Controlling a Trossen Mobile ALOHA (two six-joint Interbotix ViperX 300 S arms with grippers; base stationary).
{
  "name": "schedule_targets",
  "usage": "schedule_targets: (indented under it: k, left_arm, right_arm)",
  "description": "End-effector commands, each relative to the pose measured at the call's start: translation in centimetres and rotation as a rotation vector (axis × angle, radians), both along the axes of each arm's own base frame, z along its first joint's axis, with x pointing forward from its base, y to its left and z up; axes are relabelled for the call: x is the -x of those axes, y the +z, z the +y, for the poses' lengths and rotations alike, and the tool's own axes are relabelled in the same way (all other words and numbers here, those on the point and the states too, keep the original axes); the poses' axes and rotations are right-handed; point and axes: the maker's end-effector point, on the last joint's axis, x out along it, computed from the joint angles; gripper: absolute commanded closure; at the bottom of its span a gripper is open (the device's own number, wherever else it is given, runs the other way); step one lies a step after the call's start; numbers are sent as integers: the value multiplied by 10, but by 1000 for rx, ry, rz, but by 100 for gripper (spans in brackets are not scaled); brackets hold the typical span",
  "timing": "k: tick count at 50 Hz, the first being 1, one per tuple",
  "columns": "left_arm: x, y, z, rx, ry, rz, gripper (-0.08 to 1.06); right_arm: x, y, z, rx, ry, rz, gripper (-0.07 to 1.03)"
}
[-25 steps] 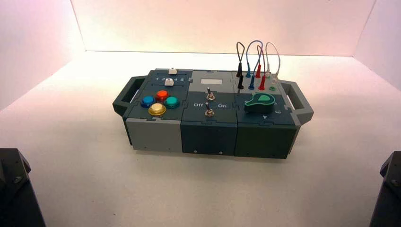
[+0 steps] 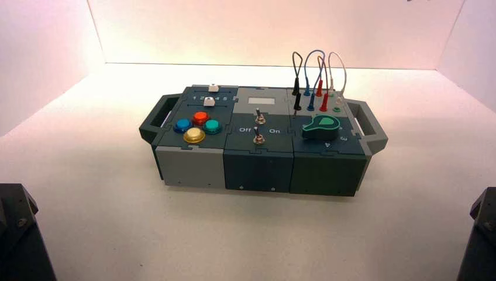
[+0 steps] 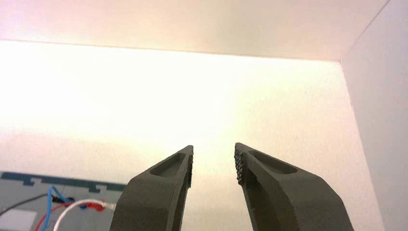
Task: Push the green button with the left gripper.
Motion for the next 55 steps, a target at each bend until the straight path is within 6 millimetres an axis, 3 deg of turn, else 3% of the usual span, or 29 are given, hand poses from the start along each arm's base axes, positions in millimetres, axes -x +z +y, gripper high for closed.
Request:
schedule_targets:
  k: [1,14,33,55]
  left_arm:
    - [-3,13,-2,5,-13,-18,101]
    - [6,26,-32,48,-180,110,101]
    - [25,39,-58,65,-365,264,101]
    - [46,18,-71,3,-557,568,101]
  right_arm:
    - [-4,16,8,0,22,-28,49]
    - [3,34,21,8,67,30,49]
    - [23,43,33,36,144,201,49]
    - [48,51,59,26,324,316,54]
